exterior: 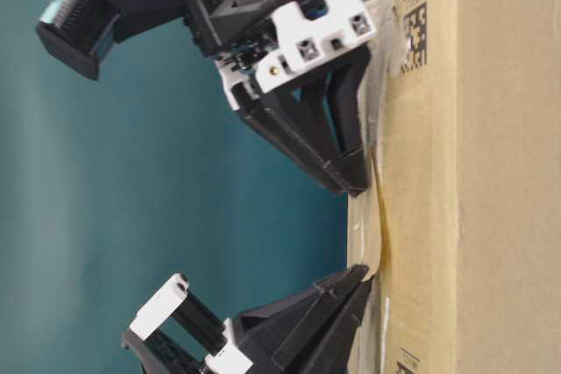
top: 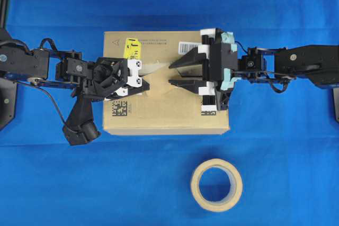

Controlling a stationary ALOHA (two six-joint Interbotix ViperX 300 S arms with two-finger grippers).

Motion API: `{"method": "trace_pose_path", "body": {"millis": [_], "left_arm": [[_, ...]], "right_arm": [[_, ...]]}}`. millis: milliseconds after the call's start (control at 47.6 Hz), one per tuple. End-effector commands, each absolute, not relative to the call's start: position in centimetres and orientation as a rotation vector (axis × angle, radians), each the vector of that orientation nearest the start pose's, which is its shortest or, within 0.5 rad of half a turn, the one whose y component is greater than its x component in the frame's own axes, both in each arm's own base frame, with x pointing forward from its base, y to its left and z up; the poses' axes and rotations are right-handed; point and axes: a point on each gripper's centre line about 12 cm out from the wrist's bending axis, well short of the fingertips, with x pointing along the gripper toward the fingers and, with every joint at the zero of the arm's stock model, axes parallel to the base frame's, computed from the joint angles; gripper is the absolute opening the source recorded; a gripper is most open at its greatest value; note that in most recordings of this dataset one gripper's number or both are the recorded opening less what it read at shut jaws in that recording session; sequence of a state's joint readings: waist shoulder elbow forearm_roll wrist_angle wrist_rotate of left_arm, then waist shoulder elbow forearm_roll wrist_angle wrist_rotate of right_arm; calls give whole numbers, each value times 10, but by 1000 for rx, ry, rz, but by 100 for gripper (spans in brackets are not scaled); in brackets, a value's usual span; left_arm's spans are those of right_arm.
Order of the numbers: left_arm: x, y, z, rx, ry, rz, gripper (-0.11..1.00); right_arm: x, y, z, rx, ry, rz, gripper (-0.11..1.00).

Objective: Apply tape along the seams of the closed cardboard box to seal it securely.

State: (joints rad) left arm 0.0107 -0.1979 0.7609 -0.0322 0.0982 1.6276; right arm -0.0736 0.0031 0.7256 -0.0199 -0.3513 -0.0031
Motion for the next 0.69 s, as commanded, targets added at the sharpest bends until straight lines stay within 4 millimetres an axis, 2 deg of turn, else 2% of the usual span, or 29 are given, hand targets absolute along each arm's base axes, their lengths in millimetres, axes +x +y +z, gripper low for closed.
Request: {"method": "trace_pose_path", "body": {"millis": [0,126,673], "left_arm": [[350,4,210,1529,497,-494,0],[350,4,210,1524,499,-493,0],[350,20,212,1494,544,-462,1]], "right_arm": [[396,-29,188,-9,363,-62,43],[397,-30,182,-7,383,-65,34],[395,-30,176,25,434,-76,35]]}}
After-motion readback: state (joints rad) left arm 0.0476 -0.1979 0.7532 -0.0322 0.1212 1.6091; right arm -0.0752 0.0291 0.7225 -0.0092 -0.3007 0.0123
